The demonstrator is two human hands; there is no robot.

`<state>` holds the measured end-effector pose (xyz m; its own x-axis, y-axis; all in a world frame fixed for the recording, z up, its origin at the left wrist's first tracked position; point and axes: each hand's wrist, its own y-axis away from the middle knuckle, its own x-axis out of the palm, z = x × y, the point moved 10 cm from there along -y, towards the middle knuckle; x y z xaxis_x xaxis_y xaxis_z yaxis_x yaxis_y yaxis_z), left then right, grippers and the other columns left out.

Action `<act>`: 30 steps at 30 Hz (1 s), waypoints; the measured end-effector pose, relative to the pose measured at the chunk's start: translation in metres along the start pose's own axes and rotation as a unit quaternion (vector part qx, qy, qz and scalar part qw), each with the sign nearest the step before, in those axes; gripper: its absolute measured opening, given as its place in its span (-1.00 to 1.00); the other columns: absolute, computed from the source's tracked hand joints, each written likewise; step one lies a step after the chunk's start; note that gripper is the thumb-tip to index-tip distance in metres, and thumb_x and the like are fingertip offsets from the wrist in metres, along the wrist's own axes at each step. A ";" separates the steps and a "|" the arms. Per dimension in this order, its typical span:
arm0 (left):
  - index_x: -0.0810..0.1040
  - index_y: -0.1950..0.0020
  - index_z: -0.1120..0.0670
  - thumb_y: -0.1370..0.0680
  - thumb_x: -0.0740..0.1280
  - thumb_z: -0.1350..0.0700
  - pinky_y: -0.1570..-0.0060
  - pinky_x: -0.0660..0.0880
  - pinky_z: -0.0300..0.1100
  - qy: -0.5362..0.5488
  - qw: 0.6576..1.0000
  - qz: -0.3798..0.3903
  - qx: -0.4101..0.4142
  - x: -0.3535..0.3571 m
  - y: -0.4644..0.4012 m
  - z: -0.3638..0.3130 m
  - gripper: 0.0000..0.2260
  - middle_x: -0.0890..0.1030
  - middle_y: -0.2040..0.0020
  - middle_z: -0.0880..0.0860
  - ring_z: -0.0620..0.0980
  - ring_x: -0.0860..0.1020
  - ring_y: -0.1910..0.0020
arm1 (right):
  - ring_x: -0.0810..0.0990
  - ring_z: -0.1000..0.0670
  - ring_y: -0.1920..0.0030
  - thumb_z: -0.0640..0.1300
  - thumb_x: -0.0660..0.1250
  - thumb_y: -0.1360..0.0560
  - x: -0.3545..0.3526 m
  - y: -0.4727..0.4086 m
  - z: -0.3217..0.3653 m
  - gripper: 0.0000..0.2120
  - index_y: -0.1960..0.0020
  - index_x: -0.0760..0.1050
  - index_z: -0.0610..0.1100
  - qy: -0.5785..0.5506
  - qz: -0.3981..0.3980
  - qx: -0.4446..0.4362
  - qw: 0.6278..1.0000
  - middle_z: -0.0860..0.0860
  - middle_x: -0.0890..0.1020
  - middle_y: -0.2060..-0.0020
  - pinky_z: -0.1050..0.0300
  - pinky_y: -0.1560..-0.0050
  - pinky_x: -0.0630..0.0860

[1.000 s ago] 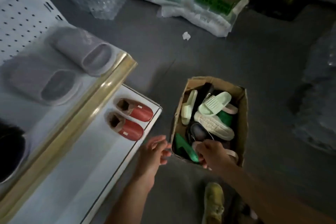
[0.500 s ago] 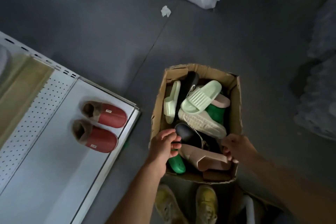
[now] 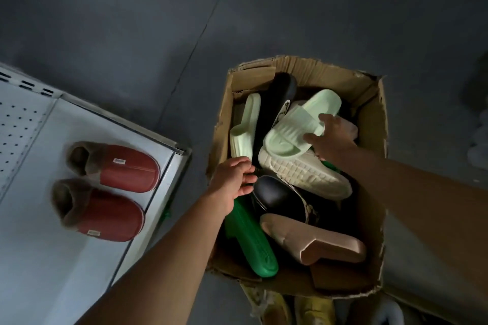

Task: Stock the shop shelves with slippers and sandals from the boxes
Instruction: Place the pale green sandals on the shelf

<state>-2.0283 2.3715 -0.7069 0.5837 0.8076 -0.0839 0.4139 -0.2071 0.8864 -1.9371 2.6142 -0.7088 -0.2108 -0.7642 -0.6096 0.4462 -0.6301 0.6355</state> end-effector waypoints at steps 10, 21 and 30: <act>0.04 -0.60 0.09 -0.62 0.22 0.17 -0.48 0.11 -0.11 -0.466 0.864 -0.041 0.185 0.019 -0.111 -0.053 -0.42 0.09 -0.59 0.10 0.07 0.11 -0.55 | 0.61 -0.17 0.01 0.16 0.41 -0.40 0.028 -0.049 -0.020 -0.42 -0.28 0.40 -0.16 -0.033 -0.017 -0.006 0.999 -0.16 0.51 -0.11 -0.15 -0.01 0.59; 0.50 -0.26 0.12 -0.61 0.25 0.16 -0.23 0.41 -0.01 -0.644 0.730 -0.069 0.217 0.032 -0.100 -0.046 -0.77 0.59 -0.21 0.19 0.19 0.50 -0.25 | 0.53 -0.02 0.33 0.00 0.37 -0.49 0.019 -0.036 -0.019 -0.80 0.24 0.47 -0.07 -0.152 -0.015 -0.047 0.987 0.00 0.54 0.37 0.10 0.28 0.46; 0.44 -0.20 0.04 -0.55 0.31 0.09 -0.05 0.43 -0.06 -0.552 0.721 -0.132 0.398 0.020 0.006 -0.095 -0.76 0.66 0.06 0.06 0.20 0.59 0.02 | 0.54 0.07 0.27 0.20 0.30 -0.49 -0.004 0.040 -0.010 -0.74 0.24 0.48 0.03 -0.109 0.032 -0.105 0.988 0.10 0.54 0.31 0.17 0.28 0.39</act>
<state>-2.0802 2.4392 -0.6598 0.4309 0.0369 -0.9016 0.6254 -0.7325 0.2689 -1.9099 2.5934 -0.6853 -0.3480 -0.8273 -0.4410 0.6302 -0.5547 0.5433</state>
